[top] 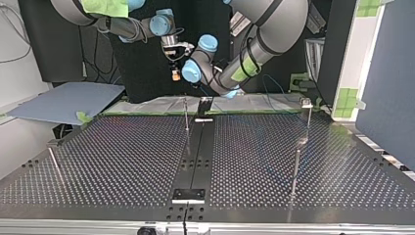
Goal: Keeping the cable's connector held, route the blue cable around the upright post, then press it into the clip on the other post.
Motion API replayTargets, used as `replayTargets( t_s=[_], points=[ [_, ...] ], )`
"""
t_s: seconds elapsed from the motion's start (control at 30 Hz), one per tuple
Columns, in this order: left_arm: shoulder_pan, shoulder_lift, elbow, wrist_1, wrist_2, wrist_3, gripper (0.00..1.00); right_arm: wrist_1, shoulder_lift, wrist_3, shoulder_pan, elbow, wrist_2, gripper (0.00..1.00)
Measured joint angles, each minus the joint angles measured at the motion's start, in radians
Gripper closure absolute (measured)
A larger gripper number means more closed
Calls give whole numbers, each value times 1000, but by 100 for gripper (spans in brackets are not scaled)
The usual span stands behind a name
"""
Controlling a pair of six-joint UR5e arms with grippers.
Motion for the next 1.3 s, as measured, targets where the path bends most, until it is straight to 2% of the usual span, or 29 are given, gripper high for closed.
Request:
replayTargets(
  t_s=[0.17, 0.47, 0.8, 0.93, 1.3],
  points=[
    [-2, 0, 0, 22, -38, -4, 100, 6, 0, -9, 0, 0, 3, 100],
    [-6, 0, -1, 38, -109, 3, 100, 9, -10, -13, -18, 0, 10, 100],
    [-11, 1, -1, 63, -183, 15, 100, 42, -83, -29, -35, -3, 10, 100],
    [-12, 1, -1, 78, -217, 17, 100, 48, -97, -32, -38, -3, 9, 100],
    [-16, 1, -1, 170, -229, 2, 100, 50, -100, -33, -61, -7, 7, 100]
  ],
)
